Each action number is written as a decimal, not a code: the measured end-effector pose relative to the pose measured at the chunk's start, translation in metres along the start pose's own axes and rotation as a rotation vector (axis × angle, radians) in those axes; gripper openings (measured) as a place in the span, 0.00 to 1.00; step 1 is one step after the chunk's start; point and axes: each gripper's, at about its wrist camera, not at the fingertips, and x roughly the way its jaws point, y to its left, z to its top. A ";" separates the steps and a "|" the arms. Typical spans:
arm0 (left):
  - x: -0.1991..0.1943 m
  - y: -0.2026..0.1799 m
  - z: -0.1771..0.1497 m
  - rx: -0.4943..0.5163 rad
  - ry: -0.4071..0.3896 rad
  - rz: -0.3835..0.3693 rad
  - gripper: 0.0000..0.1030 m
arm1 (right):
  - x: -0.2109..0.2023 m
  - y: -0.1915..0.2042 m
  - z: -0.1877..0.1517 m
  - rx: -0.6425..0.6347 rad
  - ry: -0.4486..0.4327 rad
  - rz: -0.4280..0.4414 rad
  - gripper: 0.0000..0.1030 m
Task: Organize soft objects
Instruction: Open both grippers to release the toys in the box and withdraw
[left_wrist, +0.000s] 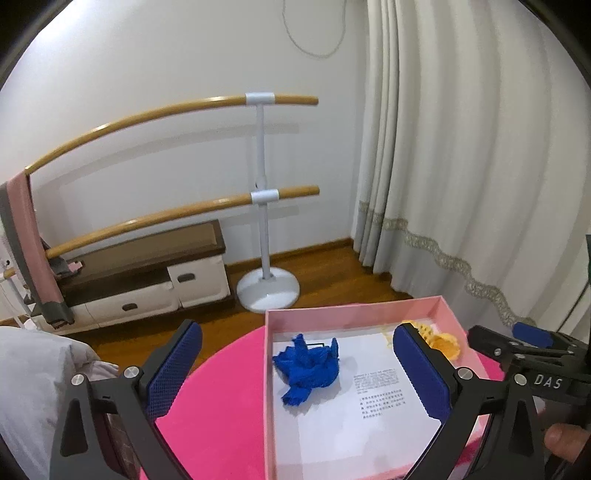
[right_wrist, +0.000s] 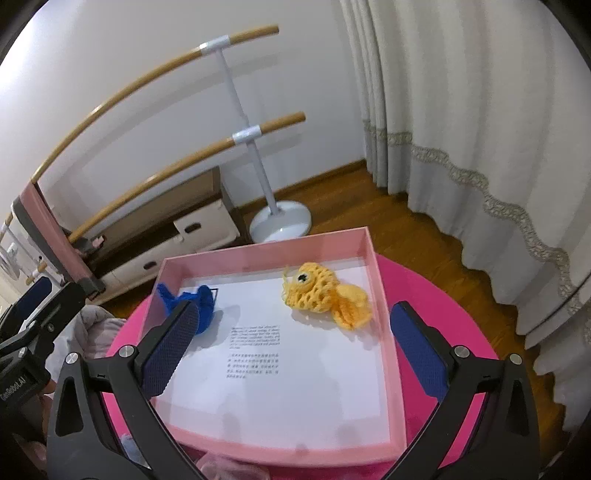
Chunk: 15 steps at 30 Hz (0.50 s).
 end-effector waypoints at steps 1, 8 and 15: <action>-0.011 0.002 -0.008 -0.001 -0.009 0.001 1.00 | -0.007 0.001 -0.002 -0.001 -0.009 -0.001 1.00; -0.093 0.021 -0.056 -0.025 -0.083 0.010 1.00 | -0.080 0.014 -0.027 -0.020 -0.118 -0.010 1.00; -0.180 0.040 -0.113 -0.034 -0.145 0.024 1.00 | -0.142 0.029 -0.059 -0.024 -0.209 -0.019 1.00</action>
